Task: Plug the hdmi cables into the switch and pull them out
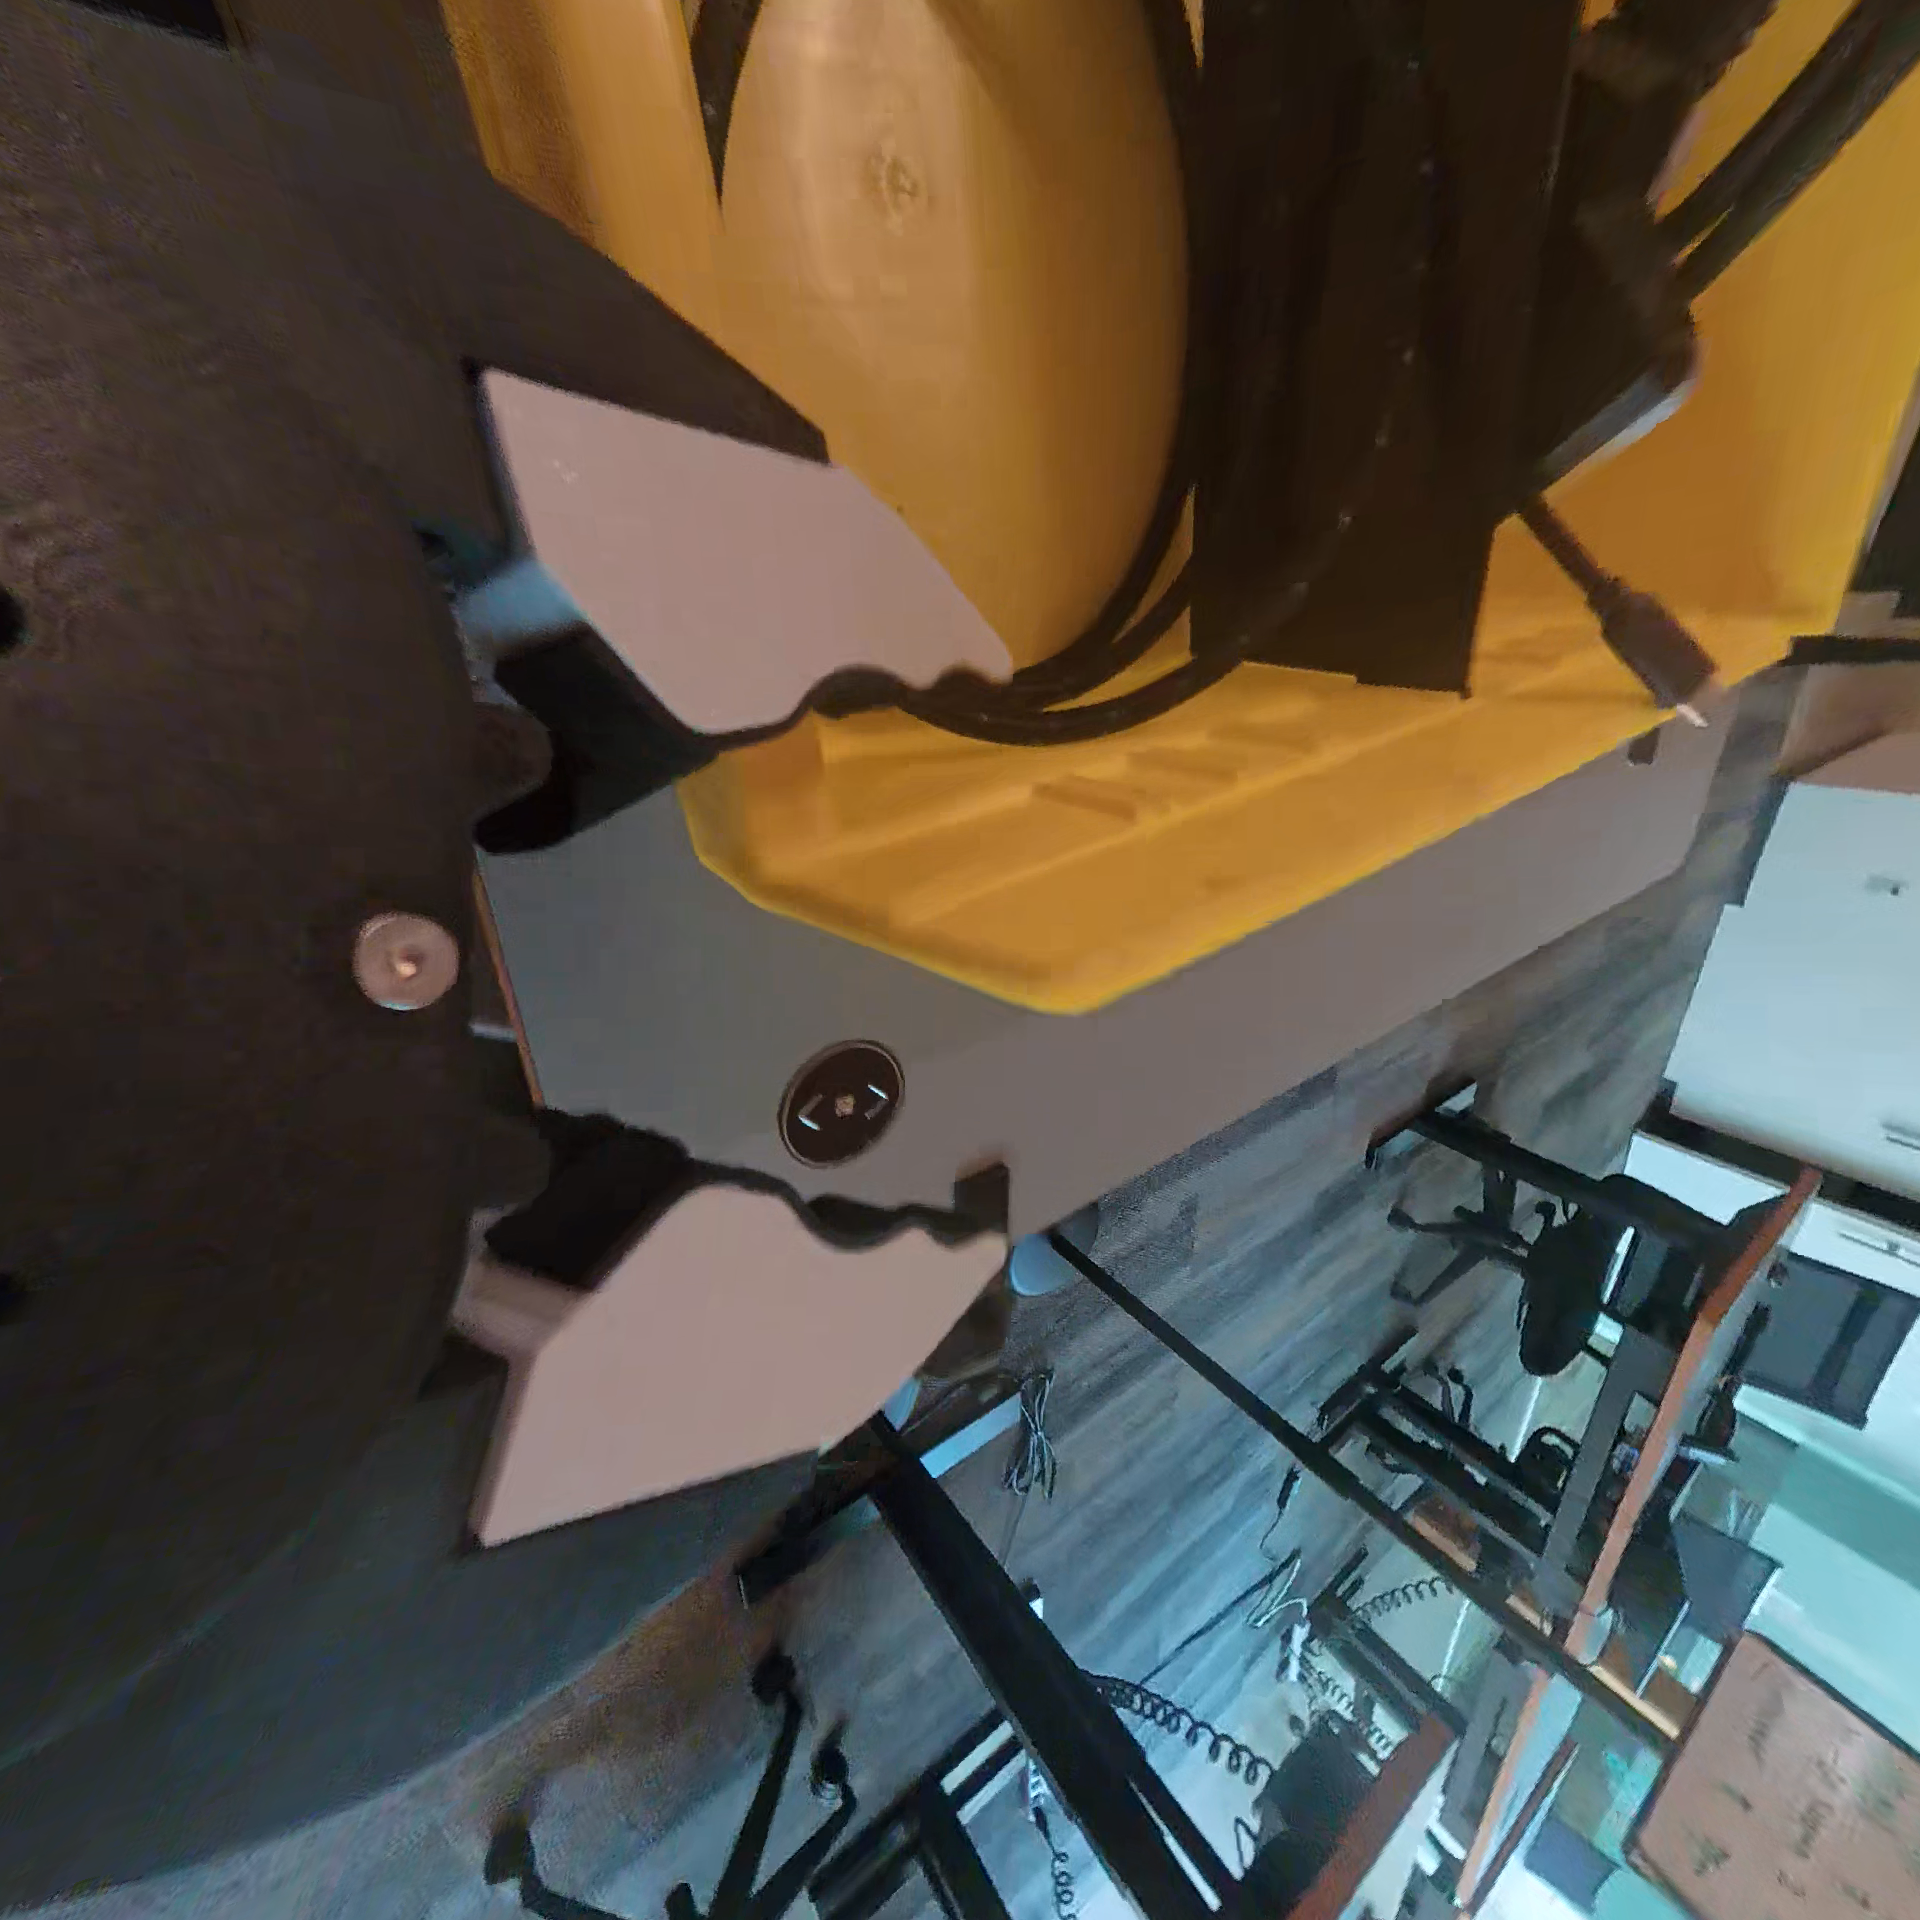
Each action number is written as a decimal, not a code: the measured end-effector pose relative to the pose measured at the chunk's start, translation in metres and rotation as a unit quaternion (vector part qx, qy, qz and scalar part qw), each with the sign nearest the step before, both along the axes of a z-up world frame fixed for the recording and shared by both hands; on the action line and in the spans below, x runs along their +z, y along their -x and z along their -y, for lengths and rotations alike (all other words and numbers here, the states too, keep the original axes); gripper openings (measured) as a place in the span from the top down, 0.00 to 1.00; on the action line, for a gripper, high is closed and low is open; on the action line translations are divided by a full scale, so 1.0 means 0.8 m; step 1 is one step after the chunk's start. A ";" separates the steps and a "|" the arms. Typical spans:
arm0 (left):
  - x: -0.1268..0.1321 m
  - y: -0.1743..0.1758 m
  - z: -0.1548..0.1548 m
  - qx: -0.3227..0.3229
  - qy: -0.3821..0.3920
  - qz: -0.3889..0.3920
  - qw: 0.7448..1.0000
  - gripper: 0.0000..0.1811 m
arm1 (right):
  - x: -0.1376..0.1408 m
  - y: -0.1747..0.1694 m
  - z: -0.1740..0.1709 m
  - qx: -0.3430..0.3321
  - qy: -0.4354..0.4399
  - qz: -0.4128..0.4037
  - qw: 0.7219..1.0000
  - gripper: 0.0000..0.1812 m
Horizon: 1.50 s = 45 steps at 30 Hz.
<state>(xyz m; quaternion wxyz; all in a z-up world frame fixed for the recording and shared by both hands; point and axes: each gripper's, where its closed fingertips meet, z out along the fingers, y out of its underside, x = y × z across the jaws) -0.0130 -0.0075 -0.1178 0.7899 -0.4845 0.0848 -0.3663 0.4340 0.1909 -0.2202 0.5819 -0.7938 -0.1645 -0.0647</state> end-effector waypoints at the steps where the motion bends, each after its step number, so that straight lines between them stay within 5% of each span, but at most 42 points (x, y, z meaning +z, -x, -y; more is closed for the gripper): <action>1: 0.000 0.000 0.000 0.001 0.001 0.001 1.000 0.69 | 0.000 -0.002 -0.001 -0.014 -0.018 -0.015 1.000 0.56; 5: -0.001 -0.002 -0.002 -0.002 0.003 -0.004 1.000 0.69 | 0.006 0.011 -0.005 0.000 -0.034 -0.002 0.999 0.84; 13: -0.001 -0.003 -0.001 -0.001 -0.001 -0.007 1.000 0.69 | 0.006 0.011 -0.006 -0.088 0.015 -0.060 0.994 0.85; 27: -0.001 -0.001 -0.002 -0.001 0.000 0.000 1.000 0.69 | 0.006 0.067 -0.024 -0.142 0.008 0.030 0.989 0.86; 32: -0.001 0.000 -0.002 -0.001 0.001 0.002 1.000 0.69 | 0.006 0.114 -0.030 -0.095 -0.013 0.081 0.992 0.89; 36: -0.001 0.000 -0.002 -0.001 0.002 0.002 1.000 0.69 | 0.007 0.196 -0.037 0.007 -0.038 0.114 0.993 0.95; 45: 0.001 0.002 0.000 -0.001 -0.003 0.007 1.000 0.70 | 0.006 0.275 -0.062 0.058 -0.024 0.146 0.987 0.93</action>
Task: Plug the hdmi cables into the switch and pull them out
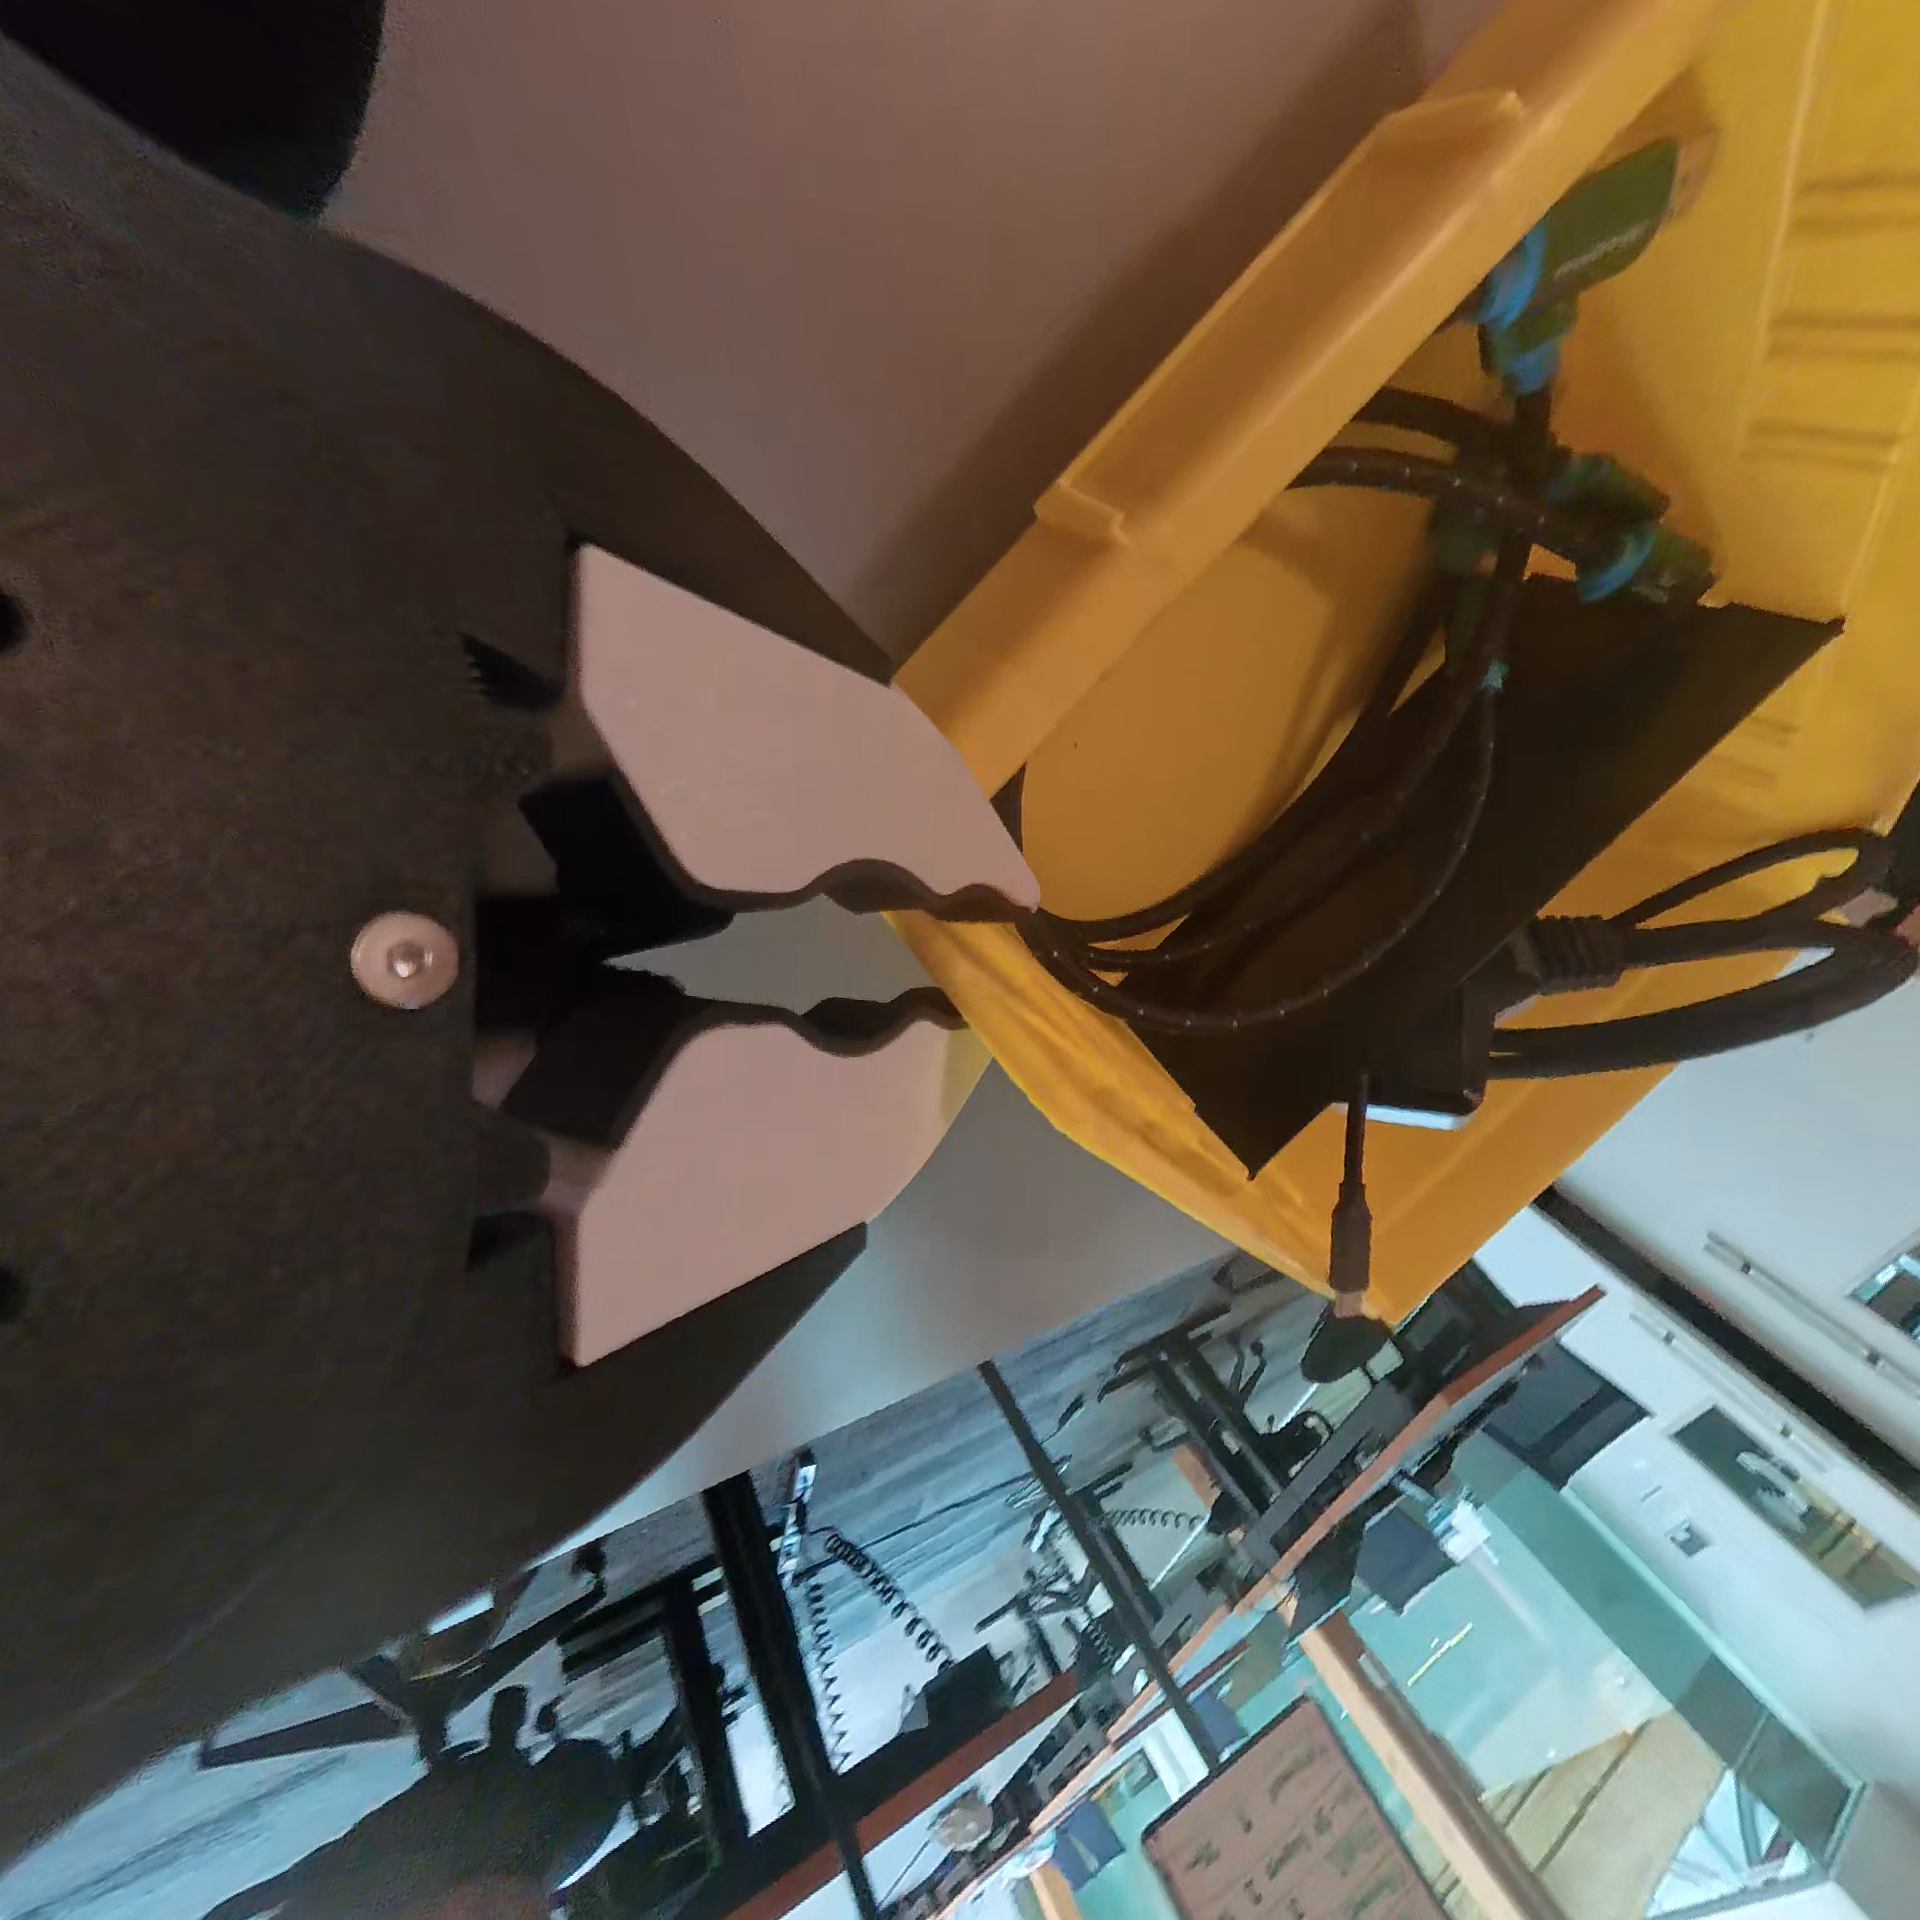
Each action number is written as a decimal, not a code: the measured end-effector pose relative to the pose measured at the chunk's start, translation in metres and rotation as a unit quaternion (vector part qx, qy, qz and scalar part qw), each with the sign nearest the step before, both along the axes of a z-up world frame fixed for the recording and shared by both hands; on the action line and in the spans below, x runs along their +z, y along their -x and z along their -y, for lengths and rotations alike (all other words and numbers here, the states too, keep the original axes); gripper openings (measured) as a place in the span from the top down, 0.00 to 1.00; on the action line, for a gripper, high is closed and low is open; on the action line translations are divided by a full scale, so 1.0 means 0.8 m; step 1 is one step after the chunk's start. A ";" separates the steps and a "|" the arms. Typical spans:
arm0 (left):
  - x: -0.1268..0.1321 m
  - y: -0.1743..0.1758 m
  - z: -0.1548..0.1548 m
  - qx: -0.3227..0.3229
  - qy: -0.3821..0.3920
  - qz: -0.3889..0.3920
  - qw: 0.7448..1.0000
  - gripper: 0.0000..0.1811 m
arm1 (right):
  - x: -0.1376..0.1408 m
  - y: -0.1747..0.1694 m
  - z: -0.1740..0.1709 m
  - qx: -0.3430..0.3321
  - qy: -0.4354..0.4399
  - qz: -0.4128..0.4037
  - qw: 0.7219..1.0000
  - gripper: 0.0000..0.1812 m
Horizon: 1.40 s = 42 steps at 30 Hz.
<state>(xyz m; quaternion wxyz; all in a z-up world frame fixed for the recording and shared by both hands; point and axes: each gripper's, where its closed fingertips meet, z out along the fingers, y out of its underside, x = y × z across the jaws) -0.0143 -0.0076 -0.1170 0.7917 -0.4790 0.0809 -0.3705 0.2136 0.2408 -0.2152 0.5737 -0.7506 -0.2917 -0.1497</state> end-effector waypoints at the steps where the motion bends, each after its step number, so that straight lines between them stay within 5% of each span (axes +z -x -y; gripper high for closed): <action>1: 0.000 0.000 0.000 0.000 0.000 0.002 1.000 0.70 | 0.000 0.006 0.002 0.014 0.004 0.002 1.000 0.93; 12: 0.001 0.003 0.001 0.004 -0.003 0.006 1.000 0.70 | -0.001 0.092 0.030 0.124 0.036 0.038 0.991 0.92; 22: 0.004 0.005 0.005 0.004 -0.011 0.014 1.000 0.71 | 0.000 0.215 0.139 0.185 0.030 0.029 0.982 0.92; 28: 0.036 0.004 0.054 -0.042 -0.124 0.053 0.990 0.71 | -0.001 0.286 0.168 0.250 0.048 0.004 0.967 0.92; 42: 0.048 0.017 0.082 -0.029 -0.184 0.066 0.980 0.77 | -0.001 0.469 0.217 0.383 0.070 -0.009 0.921 0.92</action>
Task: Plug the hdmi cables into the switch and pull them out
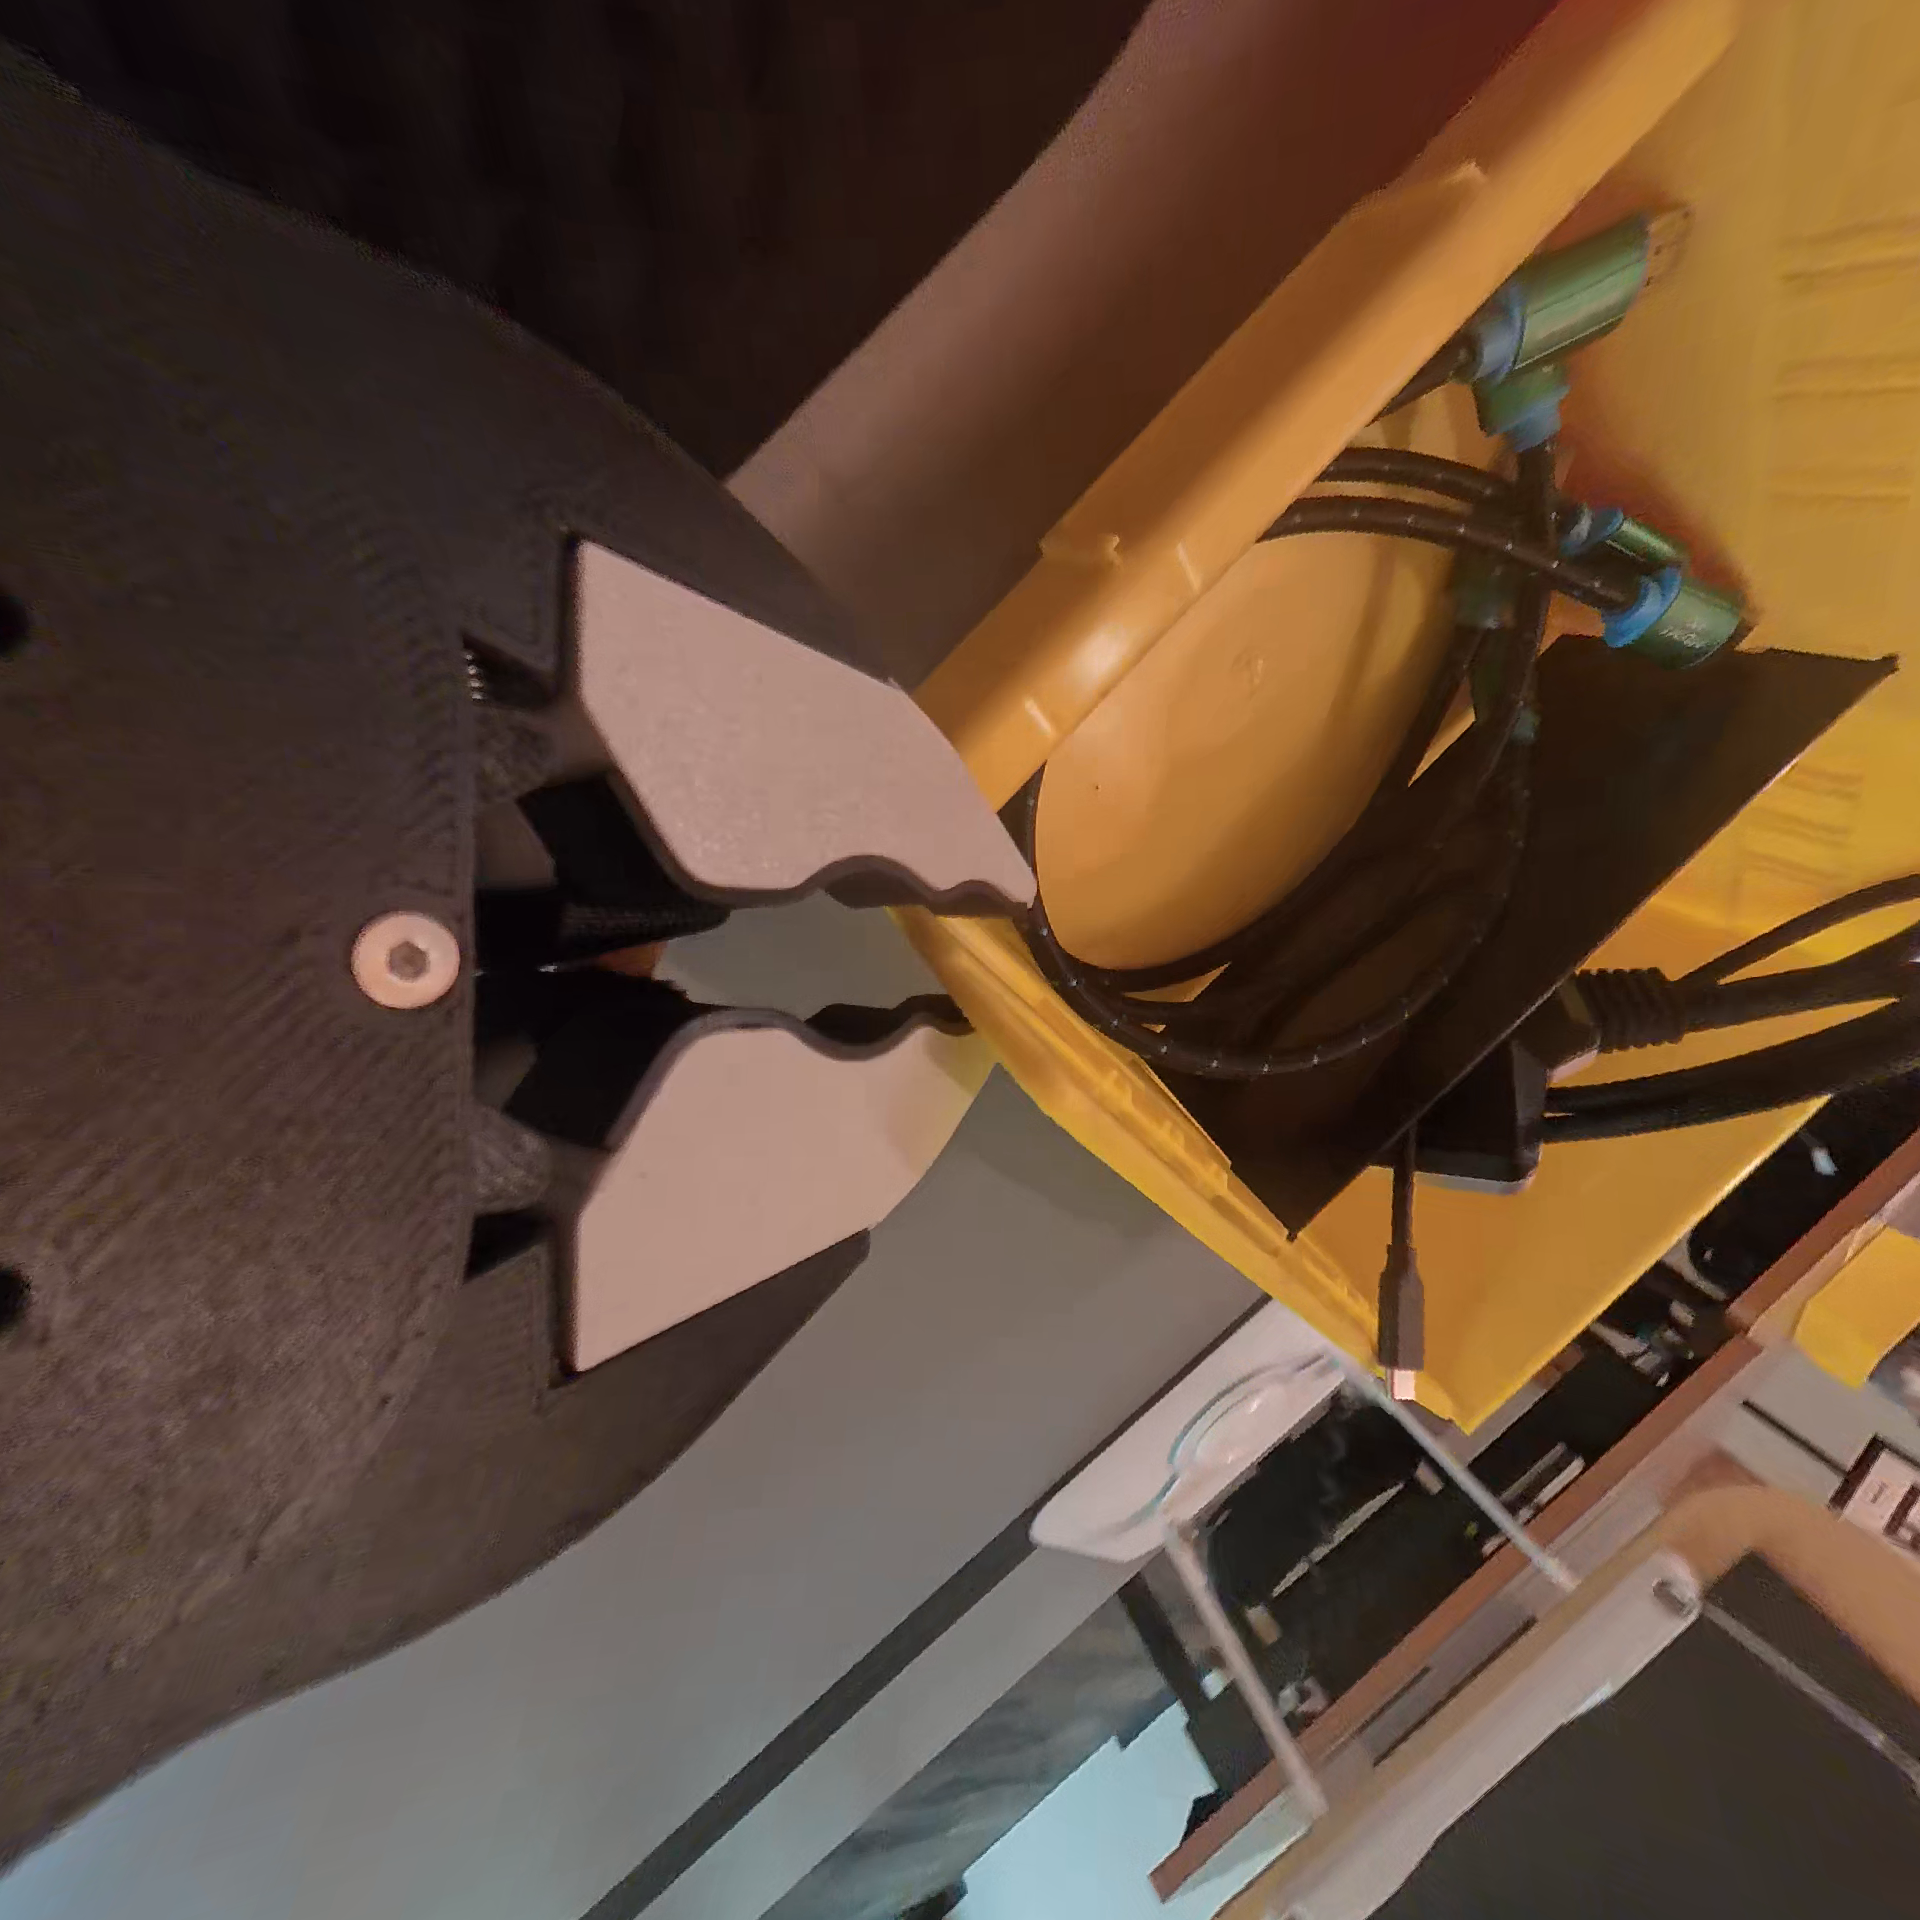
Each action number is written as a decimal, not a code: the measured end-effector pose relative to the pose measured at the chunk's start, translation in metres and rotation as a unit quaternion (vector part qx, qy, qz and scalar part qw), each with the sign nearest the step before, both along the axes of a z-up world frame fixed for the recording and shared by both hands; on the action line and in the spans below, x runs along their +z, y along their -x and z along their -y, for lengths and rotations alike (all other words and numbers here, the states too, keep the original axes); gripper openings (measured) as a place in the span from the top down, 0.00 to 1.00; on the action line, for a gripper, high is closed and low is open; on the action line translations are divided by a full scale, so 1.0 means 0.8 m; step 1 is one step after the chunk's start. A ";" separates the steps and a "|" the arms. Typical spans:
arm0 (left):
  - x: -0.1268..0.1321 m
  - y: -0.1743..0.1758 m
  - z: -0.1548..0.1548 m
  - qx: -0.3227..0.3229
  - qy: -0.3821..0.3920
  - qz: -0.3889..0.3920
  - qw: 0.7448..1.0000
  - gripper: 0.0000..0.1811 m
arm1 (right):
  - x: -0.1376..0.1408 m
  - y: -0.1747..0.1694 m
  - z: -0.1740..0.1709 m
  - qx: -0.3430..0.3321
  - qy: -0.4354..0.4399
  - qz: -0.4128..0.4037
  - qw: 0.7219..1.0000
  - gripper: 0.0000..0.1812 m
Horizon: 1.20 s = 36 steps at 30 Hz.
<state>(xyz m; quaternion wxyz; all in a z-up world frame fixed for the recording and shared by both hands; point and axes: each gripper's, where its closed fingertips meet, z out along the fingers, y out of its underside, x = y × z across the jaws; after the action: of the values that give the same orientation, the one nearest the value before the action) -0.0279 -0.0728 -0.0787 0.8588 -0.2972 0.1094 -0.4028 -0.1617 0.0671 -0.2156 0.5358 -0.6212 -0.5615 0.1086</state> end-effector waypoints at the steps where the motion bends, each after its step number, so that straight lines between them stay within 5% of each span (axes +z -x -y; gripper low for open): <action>1: -0.001 -0.002 -0.001 0.000 0.003 -0.005 1.000 0.77 | 0.000 0.012 0.000 0.006 0.003 -0.001 1.000 0.92; 6: -0.009 -0.010 -0.013 0.008 0.031 -0.029 0.999 0.77 | 0.000 0.034 -0.004 0.037 0.068 -0.037 0.996 0.89; 9: -0.012 -0.005 -0.019 0.002 0.051 -0.020 0.999 0.77 | 0.024 -0.009 -0.010 0.047 0.185 -0.103 0.976 0.64; 12: -0.017 0.005 -0.031 0.005 0.095 -0.009 0.995 0.76 | 0.050 -0.097 -0.046 0.038 0.242 -0.150 0.958 0.38; 14: -0.016 0.018 -0.040 0.021 0.145 -0.009 0.989 0.77 | 0.045 -0.181 -0.101 -0.022 0.225 -0.141 0.964 0.32; 17: 0.004 0.034 -0.027 0.054 0.177 -0.058 0.981 0.74 | 0.000 -0.321 -0.172 -0.120 0.224 -0.103 0.962 0.24; 20: 0.025 0.057 0.004 0.136 0.172 -0.149 0.964 0.73 | -0.060 -0.421 -0.184 -0.178 0.331 -0.083 0.923 0.19; 24: 0.025 0.126 0.035 0.289 0.217 -0.241 0.901 0.73 | -0.056 -0.455 -0.176 -0.191 0.359 -0.149 0.901 0.21; 27: -0.015 0.210 0.060 0.388 0.331 -0.313 0.801 0.67 | -0.070 -0.476 -0.182 -0.261 0.316 -0.092 0.908 0.33; 29: -0.048 0.260 0.084 0.409 0.401 -0.329 0.751 0.64 | -0.085 -0.475 -0.174 -0.239 0.283 -0.007 0.929 0.29; 32: -0.089 0.317 0.121 0.431 0.468 -0.367 0.679 0.60 | -0.087 -0.465 -0.156 -0.186 0.290 0.015 0.938 0.21; 36: -0.124 0.361 0.144 0.403 0.533 -0.372 0.645 0.56 | -0.083 -0.472 -0.152 -0.130 0.284 0.016 0.950 0.33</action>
<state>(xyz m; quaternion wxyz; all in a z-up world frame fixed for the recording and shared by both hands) -0.3164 -0.1880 -0.1780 0.5171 -0.8429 0.0554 0.1382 0.2157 0.1886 -0.2824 0.3375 -0.8169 -0.4304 0.1832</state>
